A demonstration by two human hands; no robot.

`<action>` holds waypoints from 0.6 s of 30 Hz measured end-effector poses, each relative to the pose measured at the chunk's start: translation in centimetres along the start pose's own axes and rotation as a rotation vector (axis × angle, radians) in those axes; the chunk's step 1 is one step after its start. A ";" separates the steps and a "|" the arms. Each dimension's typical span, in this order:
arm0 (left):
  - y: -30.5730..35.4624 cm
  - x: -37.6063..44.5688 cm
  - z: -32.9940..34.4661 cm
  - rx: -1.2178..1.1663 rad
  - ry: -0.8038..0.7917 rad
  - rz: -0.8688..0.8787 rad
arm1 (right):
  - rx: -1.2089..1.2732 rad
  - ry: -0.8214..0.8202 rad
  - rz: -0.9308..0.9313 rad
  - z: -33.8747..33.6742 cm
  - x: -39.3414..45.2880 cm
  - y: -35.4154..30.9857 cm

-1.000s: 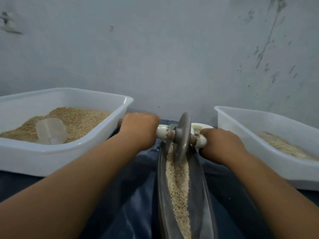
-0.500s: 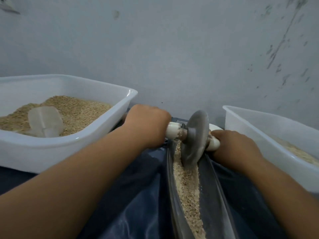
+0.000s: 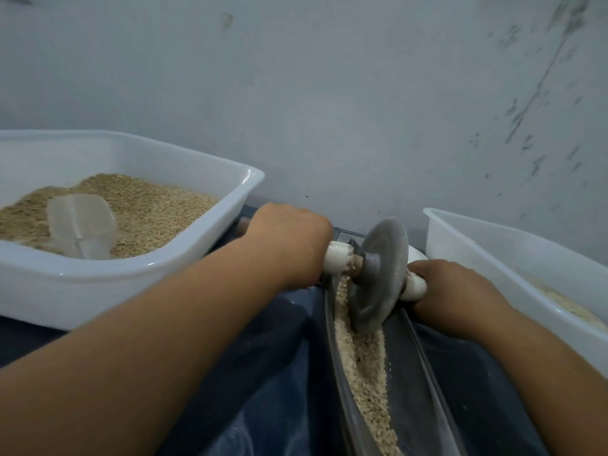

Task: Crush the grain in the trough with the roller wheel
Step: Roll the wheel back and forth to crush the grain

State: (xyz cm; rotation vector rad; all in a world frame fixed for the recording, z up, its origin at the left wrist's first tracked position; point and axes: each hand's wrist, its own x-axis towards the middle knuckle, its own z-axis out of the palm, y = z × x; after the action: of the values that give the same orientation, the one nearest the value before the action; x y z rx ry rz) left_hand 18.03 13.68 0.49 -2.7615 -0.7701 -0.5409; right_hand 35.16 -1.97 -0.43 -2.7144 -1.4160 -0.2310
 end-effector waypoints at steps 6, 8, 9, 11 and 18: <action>0.3 -0.1 0.7 0.010 0.143 -0.027 | 0.088 -0.006 -0.054 -1.2 2.3 0.2; 0.3 -0.1 0.4 0.006 0.081 -0.028 | 0.075 0.022 -0.045 -0.7 1.8 0.1; 0.3 -0.1 0.1 0.006 0.041 -0.017 | 0.063 0.024 -0.038 -0.4 1.3 0.2; 0.4 -0.2 -0.6 -0.005 -0.051 0.008 | 0.054 0.018 -0.026 0.2 -0.1 0.4; 0.6 -0.2 -1.0 -0.007 -0.066 0.028 | 0.128 -0.076 -0.008 0.1 -0.1 0.6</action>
State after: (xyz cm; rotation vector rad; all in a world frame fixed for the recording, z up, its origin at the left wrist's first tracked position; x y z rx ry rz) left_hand 17.87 12.72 1.24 -2.8043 -0.7441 -0.4498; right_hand 35.61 -2.44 -0.51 -2.6407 -1.4083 -0.0355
